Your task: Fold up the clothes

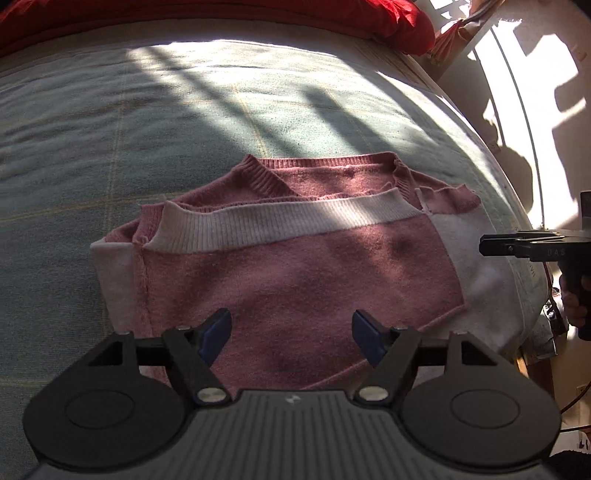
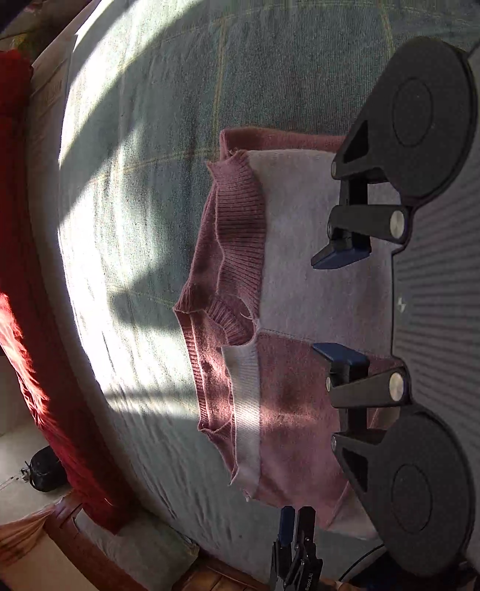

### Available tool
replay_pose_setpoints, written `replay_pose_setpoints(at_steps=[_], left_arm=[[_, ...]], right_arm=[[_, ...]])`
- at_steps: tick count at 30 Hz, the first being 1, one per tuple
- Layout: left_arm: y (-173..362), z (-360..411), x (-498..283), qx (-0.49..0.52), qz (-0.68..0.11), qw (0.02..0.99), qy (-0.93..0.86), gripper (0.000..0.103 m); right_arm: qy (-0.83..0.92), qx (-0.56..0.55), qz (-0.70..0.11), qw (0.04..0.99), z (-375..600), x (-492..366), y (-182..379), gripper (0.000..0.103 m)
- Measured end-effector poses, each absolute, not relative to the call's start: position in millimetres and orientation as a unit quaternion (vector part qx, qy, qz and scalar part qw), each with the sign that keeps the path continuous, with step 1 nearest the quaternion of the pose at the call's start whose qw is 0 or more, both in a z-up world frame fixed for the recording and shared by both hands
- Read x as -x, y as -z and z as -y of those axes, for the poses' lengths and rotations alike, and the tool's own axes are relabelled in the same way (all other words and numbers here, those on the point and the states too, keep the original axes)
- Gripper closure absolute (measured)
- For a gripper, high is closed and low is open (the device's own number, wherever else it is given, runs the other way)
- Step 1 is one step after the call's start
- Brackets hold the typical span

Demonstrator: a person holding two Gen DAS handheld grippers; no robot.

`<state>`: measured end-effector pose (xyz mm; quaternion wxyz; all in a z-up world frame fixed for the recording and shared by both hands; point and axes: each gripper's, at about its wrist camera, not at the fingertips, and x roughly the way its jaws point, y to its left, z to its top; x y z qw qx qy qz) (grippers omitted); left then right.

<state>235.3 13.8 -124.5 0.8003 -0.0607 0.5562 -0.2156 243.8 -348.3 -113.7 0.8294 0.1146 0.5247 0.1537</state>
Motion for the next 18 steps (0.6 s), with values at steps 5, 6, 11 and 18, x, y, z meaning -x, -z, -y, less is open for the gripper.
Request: replay_pose_setpoints(at_steps=[5,6,11,18], left_arm=[[145,-31,-217,0.054,-0.572,0.796,0.19,0.032],[137,-30,-212,0.051,-0.568,0.798,0.194,0.032],[105,-21,-184,0.034,-0.56,0.794,0.235,0.03],[134,-25,-151,0.005,-0.605,0.764,0.223,0.029]], right_arm=[[-0.122,-0.123,-0.536,0.826,371,-218,137,0.055],[-0.122,-0.128,-0.535,0.826,372,-214,132,0.055],[-0.164,-0.136,-0.54,0.815,365,-194,108,0.054],[-0.163,-0.127,-0.59,0.781,372,-166,132,0.054]])
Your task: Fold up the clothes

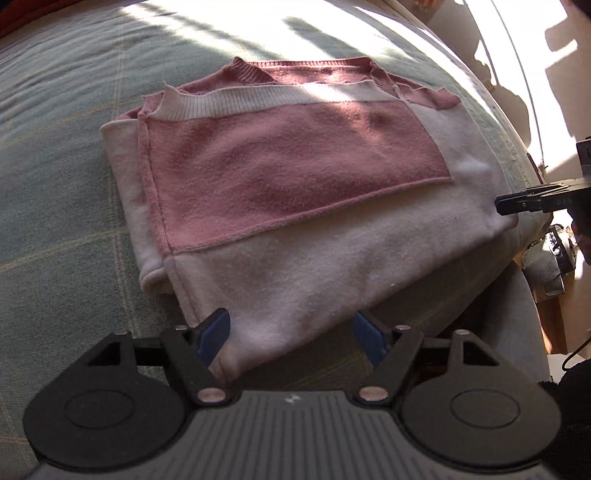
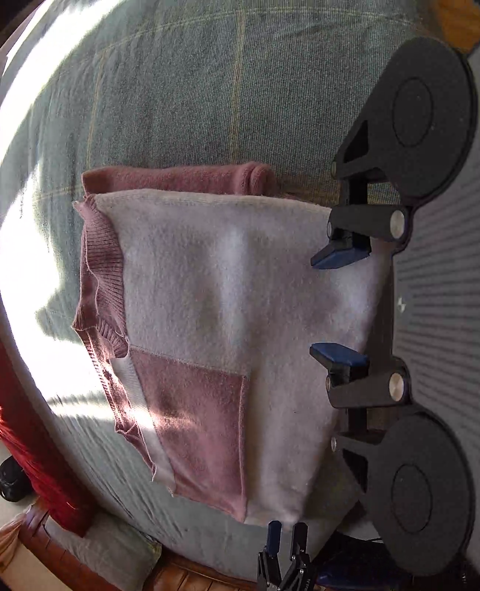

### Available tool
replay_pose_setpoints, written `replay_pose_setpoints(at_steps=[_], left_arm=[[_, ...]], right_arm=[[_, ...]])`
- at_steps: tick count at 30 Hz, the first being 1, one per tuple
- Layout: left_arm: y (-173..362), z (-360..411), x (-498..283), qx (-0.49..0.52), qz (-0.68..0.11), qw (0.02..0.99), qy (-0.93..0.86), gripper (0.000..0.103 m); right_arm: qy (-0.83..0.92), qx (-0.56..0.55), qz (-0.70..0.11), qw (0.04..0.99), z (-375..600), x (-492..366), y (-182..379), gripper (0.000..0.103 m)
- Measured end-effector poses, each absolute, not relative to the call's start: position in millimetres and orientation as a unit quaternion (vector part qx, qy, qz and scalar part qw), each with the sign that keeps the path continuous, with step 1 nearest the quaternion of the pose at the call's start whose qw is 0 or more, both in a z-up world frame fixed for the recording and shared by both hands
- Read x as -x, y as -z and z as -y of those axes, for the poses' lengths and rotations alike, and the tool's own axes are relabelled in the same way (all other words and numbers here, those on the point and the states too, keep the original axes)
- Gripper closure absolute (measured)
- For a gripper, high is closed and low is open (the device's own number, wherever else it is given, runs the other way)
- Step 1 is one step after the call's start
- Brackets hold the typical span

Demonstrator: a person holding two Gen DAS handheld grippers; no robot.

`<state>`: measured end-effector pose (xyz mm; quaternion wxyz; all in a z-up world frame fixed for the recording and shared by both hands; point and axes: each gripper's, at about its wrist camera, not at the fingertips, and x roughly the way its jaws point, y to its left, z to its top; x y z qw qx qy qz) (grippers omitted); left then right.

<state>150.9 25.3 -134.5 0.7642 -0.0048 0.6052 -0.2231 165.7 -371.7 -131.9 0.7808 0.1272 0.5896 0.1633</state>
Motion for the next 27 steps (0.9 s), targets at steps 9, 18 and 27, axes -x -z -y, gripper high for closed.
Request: replay_pose_setpoints(at_steps=[9,18,27], left_arm=[[110,-9,-145,0.022,-0.585,0.772,0.245,0.029],[138,51,-159,0.044,-0.592,0.751,0.289,0.029],[142,-14,-141,0.091,-0.603,0.756,0.237,0.027]], right_arm=[[-0.187,-0.184,-0.572,0.777,374,-153,115,0.051],[-0.27,-0.211,-0.59,0.731,301,-176,149,0.049],[-0.206,-0.241,-0.592,0.741,366,-150,156,0.049]])
